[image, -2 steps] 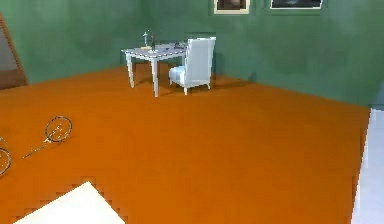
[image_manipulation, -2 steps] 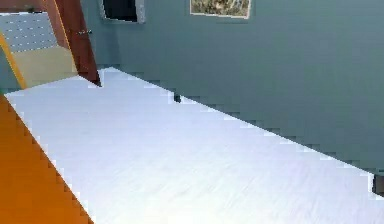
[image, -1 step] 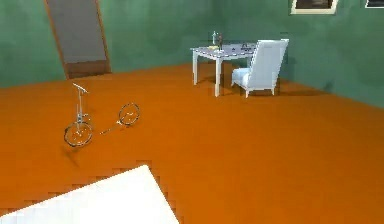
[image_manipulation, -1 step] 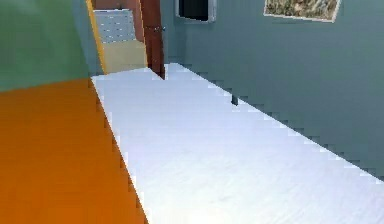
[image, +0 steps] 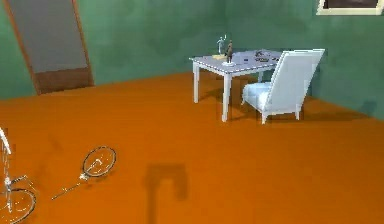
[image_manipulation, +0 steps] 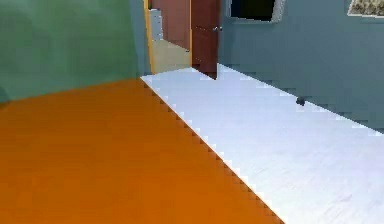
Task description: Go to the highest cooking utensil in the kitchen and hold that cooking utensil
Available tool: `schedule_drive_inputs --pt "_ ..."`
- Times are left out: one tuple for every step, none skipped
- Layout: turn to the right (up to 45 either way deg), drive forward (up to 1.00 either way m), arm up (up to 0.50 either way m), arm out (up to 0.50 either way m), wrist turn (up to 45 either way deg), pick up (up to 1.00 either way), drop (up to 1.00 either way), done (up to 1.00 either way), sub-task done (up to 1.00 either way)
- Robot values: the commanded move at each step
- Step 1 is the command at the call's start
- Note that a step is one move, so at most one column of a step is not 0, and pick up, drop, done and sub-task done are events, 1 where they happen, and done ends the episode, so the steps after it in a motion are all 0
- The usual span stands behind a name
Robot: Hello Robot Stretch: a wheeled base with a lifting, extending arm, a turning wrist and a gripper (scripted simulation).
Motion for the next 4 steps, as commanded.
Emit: schedule_drive_inputs --pt "0.0 1.0 0.0 0.0 0.0 0.0 0.0 0.0 0.0" --pt "0.0 0.75 0.0 0.0 0.0 0.0 0.0 0.0 0.0" --pt "-30.0 0.0 0.0 0.0 0.0 0.0 0.0 0.0 0.0" --pt "0.0 0.75 0.0 0.0 0.0 0.0 0.0 0.0 0.0"
